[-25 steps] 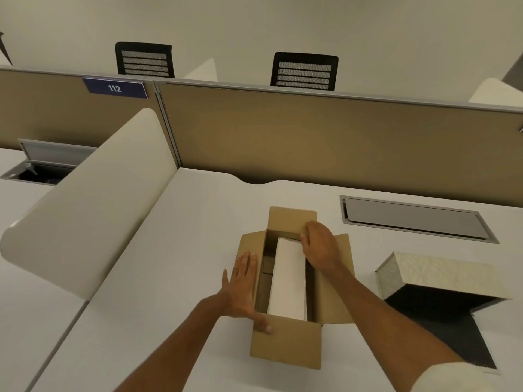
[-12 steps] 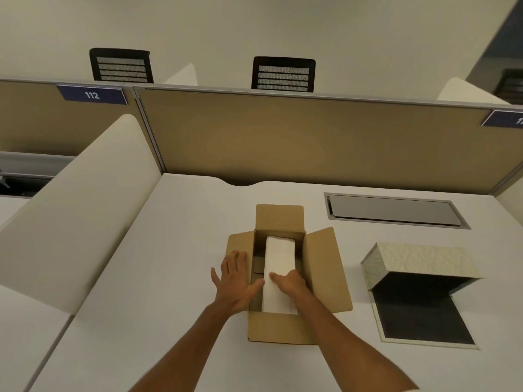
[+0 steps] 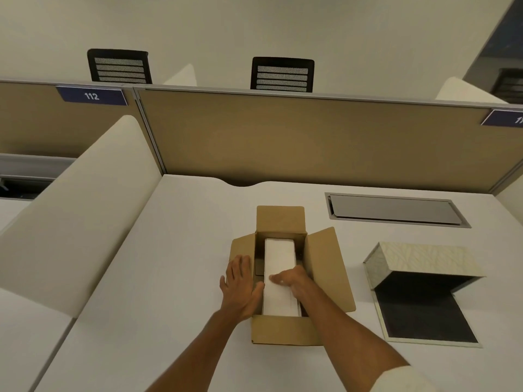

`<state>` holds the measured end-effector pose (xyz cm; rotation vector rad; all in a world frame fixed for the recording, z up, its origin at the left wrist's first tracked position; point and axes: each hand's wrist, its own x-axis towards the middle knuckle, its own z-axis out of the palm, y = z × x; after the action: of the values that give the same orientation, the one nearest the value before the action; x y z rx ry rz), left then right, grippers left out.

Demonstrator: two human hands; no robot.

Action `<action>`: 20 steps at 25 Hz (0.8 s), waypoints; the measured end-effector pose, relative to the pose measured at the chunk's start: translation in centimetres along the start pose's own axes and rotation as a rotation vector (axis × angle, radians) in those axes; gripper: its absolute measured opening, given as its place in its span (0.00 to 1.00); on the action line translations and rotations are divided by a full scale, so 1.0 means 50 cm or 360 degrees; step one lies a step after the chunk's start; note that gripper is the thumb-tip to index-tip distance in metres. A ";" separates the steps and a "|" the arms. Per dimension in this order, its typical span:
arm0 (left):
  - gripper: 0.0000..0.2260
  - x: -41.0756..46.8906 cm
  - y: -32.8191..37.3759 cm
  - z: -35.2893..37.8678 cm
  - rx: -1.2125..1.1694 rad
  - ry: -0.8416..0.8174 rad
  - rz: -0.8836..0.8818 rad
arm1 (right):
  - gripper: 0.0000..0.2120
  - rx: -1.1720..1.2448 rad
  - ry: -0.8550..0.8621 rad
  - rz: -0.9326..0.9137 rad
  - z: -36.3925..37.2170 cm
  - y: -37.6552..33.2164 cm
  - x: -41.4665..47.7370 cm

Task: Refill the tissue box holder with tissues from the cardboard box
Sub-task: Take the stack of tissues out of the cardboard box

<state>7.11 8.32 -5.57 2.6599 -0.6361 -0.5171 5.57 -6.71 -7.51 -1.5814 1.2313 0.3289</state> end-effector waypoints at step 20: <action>0.30 0.004 -0.012 0.011 0.0037 0.0013 0.0015 | 0.64 0.0292 0.0010 -0.0107 0.019 0.014 -0.020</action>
<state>7.24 8.60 -6.37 2.6781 -0.6557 -0.4993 4.92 -5.34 -7.54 -1.4625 1.1756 0.1629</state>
